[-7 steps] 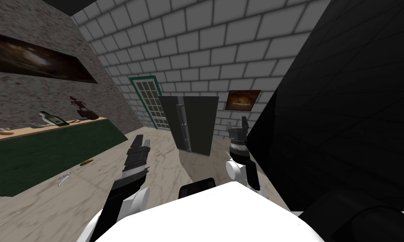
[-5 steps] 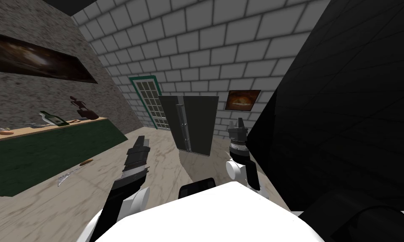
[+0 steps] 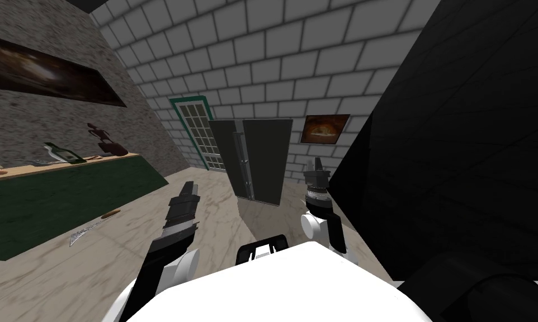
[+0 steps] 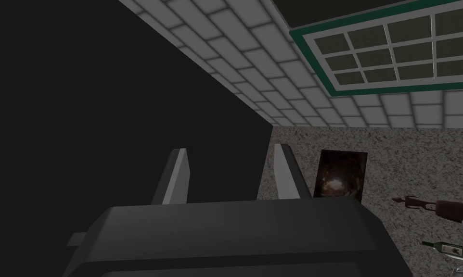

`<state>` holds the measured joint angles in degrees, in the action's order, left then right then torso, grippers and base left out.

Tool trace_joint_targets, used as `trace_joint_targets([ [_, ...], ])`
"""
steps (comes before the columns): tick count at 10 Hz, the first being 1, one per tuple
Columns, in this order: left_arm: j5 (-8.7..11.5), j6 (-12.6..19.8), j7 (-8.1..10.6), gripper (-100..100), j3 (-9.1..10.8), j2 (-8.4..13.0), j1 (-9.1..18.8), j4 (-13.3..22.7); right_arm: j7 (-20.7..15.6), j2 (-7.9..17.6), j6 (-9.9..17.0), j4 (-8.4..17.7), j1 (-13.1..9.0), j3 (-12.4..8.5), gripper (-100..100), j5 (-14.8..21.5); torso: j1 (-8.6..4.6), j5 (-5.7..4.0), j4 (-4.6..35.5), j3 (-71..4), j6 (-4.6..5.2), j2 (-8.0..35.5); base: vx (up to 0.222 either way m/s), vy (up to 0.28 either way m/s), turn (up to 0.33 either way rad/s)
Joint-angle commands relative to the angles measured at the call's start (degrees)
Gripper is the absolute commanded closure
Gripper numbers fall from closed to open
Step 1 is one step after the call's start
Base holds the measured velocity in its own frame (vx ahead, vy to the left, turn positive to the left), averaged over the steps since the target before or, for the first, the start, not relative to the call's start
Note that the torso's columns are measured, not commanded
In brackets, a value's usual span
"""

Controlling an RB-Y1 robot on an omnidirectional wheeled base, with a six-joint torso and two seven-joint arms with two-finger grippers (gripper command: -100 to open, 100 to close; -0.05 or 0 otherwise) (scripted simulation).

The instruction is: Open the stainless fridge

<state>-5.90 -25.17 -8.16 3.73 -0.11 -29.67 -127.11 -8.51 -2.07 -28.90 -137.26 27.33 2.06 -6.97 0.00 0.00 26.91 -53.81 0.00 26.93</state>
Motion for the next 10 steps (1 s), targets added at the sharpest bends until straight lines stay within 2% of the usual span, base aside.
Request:
trace_joint_targets([
  [1,0.0,0.0,0.0,0,0.0,0.0,0.0,0.0,0.0,0.0,0.0,0.0,0.0,0.0,0,0.0,0.0,0.0,4.23,-8.46,0.0,4.23,0.0,0.0,0.0],
  [2,0.0,0.0,0.0,0,0.0,0.0,0.0,0.0,0.0,0.0,0.0,0.0,0.0,0.0,0,0.0,0.0,0.0,8.46,-16.91,0.0,8.46,0.0,0.0,0.0],
  [3,0.18,0.99,0.1,-100,-0.29,2.22,1.17,0.3,0.0,0.0,0.0,0.0,0.0,0.0,0,0.0,0.0,0.0,12.69,-25.38,0.0,12.69,0.013,0.01,-0.017],
  [4,0.36,2.01,0.2,-100,-0.57,3.64,2.35,0.6,0.0,0.0,0.0,0.02,0.0,0.0,0,0.0,0.05,0.01,14.57,-29.34,0.01,14.59,0.027,0.028,-0.028],
  [7,1.14,6.68,0.61,-100,-1.84,7.21,7.87,1.98,0.0,0.01,0.0,0.03,0.01,0.0,0,0.0,0.03,0.01,15.33,-30.8,0.0,15.25,0.047,0.043,-0.036],
  [10,1.83,11.29,0.95,-100,-2.98,8.94,12.66,3.24,0.0,0.01,0.0,0.03,0.02,-0.01,0,0.0,-0.02,0.0,15.38,-30.73,-0.02,15.42,0.053,0.053,-0.027],
])
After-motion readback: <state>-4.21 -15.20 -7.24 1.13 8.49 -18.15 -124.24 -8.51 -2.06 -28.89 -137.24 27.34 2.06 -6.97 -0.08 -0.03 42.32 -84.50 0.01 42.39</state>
